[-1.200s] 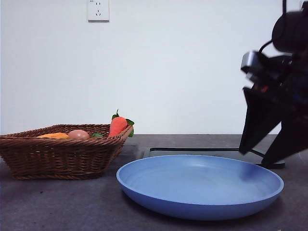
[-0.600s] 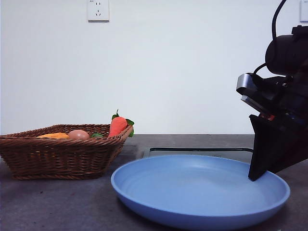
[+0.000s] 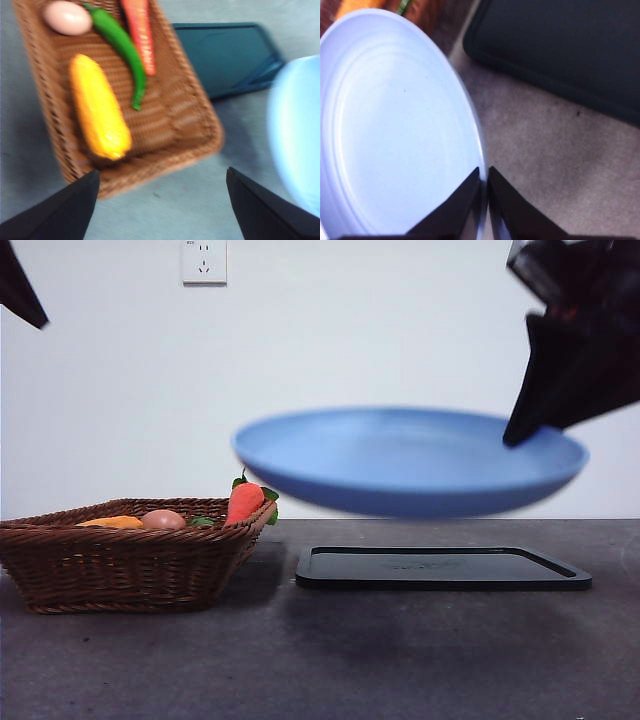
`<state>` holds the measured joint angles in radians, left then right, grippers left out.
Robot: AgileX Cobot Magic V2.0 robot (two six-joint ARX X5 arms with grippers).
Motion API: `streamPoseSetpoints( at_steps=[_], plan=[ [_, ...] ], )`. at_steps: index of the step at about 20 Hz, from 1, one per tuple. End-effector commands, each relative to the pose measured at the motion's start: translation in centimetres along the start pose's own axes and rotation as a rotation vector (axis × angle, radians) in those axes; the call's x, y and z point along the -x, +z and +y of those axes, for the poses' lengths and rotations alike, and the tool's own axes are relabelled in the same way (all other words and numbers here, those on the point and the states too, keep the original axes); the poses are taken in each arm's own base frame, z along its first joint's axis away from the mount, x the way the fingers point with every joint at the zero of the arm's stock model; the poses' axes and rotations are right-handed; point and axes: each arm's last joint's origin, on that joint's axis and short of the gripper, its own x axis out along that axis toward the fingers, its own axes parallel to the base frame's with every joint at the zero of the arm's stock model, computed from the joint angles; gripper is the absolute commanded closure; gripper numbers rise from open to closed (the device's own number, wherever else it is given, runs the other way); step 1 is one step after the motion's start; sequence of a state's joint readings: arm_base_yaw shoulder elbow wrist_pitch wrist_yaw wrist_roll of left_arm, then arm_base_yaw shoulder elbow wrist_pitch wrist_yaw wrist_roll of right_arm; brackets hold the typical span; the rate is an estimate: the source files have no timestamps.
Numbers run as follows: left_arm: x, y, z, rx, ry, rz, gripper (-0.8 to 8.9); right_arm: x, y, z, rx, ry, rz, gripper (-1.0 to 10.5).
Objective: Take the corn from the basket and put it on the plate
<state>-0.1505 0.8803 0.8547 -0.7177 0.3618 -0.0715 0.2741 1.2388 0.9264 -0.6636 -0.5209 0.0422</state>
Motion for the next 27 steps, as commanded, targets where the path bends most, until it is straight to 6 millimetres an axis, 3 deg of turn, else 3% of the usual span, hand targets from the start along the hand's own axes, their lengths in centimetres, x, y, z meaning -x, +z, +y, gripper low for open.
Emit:
streamPoseSetpoints(
  at_steps=[1, 7, 14, 18, 24, 27],
  plan=[
    [-1.5, 1.9, -0.1, -0.01, 0.079, 0.033, 4.07, 1.5, 0.6, 1.0, 0.027, 0.006, -0.049, 9.4],
    [-8.1, 5.5, -0.5, -0.059, 0.226, 0.192, 4.14, 4.5, 0.0, 2.5, 0.056, 0.008, -0.15, 9.4],
    [-15.9, 6.2, 0.3, -0.094, 0.316, 0.364, 4.15, 6.1, -0.5, 2.5, 0.047, -0.013, -0.195, 9.4],
    [-18.2, 5.6, 0.8, -0.092, 0.319, 0.401, 4.15, 6.1, -0.5, 2.5, 0.047, -0.014, -0.197, 9.4],
    [-20.0, 4.6, 1.3, -0.089, 0.322, 0.454, 4.41, 6.1, -0.5, 2.5, 0.048, -0.014, -0.197, 9.4],
    [-20.3, 4.4, 1.3, -0.07, 0.327, 0.462, 5.4, 6.1, -0.5, 2.5, 0.05, -0.015, -0.197, 9.4]
  ],
)
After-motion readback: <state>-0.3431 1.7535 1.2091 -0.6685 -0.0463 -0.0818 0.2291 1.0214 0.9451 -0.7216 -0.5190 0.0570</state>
